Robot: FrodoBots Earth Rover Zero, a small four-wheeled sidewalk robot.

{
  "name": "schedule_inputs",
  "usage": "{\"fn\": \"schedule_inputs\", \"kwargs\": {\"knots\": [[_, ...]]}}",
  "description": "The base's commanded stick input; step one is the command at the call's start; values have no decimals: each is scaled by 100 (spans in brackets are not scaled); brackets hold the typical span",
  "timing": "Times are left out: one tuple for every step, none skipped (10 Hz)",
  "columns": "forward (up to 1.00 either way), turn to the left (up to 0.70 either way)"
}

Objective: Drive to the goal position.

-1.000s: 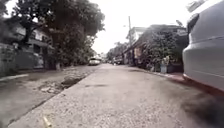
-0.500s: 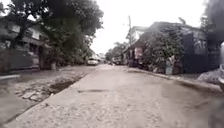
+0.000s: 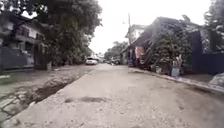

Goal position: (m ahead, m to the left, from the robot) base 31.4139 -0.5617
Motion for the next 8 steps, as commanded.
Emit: {"fn": "schedule_inputs", "kwargs": {"knots": [[100, 0], [100, 0], [100, 0], [100, 0], [100, 0], [100, 0], [100, 0], [100, 0]]}}
